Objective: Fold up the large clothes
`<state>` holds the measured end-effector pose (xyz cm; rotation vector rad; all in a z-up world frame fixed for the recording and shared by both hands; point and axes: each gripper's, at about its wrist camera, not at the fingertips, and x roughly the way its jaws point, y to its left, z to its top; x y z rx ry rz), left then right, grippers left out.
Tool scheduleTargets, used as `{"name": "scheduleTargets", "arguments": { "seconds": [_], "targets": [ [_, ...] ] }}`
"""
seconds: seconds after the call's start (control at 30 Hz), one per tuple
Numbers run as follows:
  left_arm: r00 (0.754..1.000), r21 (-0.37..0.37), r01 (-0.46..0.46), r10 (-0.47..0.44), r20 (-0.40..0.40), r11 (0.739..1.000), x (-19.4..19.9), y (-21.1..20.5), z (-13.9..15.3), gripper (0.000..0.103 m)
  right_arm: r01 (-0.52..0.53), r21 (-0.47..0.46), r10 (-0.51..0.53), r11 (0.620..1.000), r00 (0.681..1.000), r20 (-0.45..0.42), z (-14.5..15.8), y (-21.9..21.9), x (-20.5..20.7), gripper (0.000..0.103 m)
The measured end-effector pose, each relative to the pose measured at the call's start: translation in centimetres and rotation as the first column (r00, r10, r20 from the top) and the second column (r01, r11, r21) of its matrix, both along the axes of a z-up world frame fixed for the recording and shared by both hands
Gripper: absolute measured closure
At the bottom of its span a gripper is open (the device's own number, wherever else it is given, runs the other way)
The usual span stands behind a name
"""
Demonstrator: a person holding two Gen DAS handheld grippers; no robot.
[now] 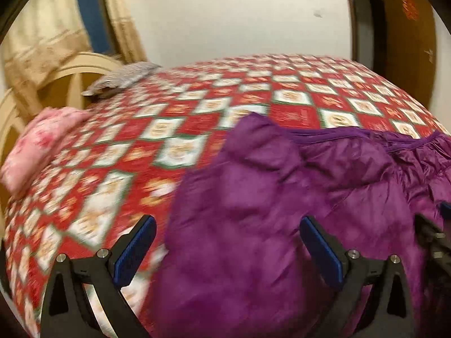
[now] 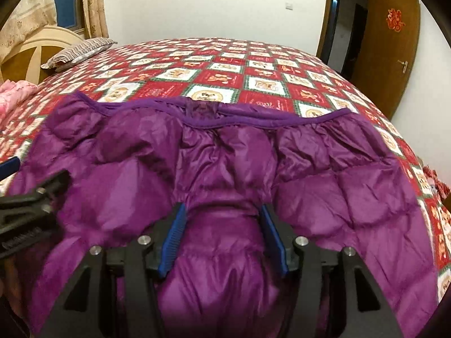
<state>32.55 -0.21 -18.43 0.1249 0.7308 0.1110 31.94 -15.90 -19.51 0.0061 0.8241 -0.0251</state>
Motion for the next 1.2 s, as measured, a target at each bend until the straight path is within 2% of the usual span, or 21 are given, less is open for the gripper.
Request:
{"name": "scheduleTargets", "arguments": {
  "seconds": [0.07,0.13,0.17,0.23,0.27,0.33,0.43,0.5,0.57,0.63,0.77,0.8,0.9,1.2],
  "targets": [
    [0.998,-0.031,-0.056,0.056,-0.027,0.998,-2.0,2.6,-0.8,0.001,0.005,-0.003,-0.004,1.000,0.998,0.059,0.9,0.3,-2.9,0.033],
    [0.993,-0.063,-0.106,0.102,-0.060,0.992,-3.2,4.4,-1.9,0.001,0.005,-0.018,-0.004,1.000,0.998,0.067,0.7,0.7,-4.8,0.033],
    [0.989,-0.104,-0.126,0.117,-0.087,0.987,-3.8,5.3,-2.8,0.001,0.008,-0.017,-0.007,1.000,0.997,0.071,0.4,0.8,-5.5,0.033],
    [0.988,-0.178,-0.128,0.108,-0.114,0.976,-4.4,6.2,-3.8,0.001,0.010,-0.014,-0.009,1.000,0.998,0.064,-0.5,1.0,-6.4,0.033],
    [0.988,-0.192,-0.122,0.101,-0.115,0.974,-4.6,6.2,-4.0,0.001,0.009,-0.017,-0.008,1.000,0.999,0.052,-1.1,1.1,-6.5,0.033],
    [0.991,-0.178,-0.099,0.082,-0.104,0.979,-4.6,5.8,-3.8,0.001,0.009,-0.032,-0.007,0.999,0.999,0.050,-1.8,1.2,-6.4,0.033],
    [0.993,-0.203,-0.063,0.042,-0.106,0.977,-4.5,5.3,-4.1,0.003,0.012,-0.047,-0.010,0.999,0.999,0.036,-2.0,1.3,-6.0,0.031],
    [0.994,-0.264,-0.039,0.010,-0.113,0.964,-4.4,5.4,-4.2,0.022,0.014,-0.047,-0.012,0.999,0.999,0.032,-2.3,1.2,-5.8,0.030],
    [0.994,-0.311,-0.012,-0.021,-0.103,0.950,-4.7,5.1,-4.2,0.032,0.017,-0.043,-0.016,0.999,0.999,0.030,-2.4,1.2,-5.7,0.029],
    [0.995,-0.303,0.017,-0.046,-0.091,0.953,-4.9,4.4,-4.1,0.044,0.019,-0.051,-0.018,0.998,0.999,0.031,-2.5,1.3,-5.8,0.029],
    [0.993,-0.310,0.086,-0.108,-0.054,0.947,-5.2,3.5,-3.5,0.084,0.022,-0.063,-0.020,0.998,0.999,0.029,-2.5,1.6,-5.9,0.029],
    [0.992,-0.295,0.097,-0.115,-0.043,0.951,-5.4,3.2,-3.2,0.088,0.023,-0.065,-0.021,0.998,0.999,0.029,-2.5,1.6,-5.9,0.029],
    [0.993,-0.293,0.103,-0.114,-0.022,0.951,-5.9,3.2,-2.6,0.092,0.023,-0.067,-0.021,0.997,0.999,0.026,-2.5,1.7,-6.0,0.029],
    [0.990,-0.332,0.140,-0.127,0.061,0.933,-8.1,5.2,0.0,0.094,0.032,-0.111,-0.029,0.993,0.999,0.021,-2.4,2.8,-6.2,0.029]
  ]
}}
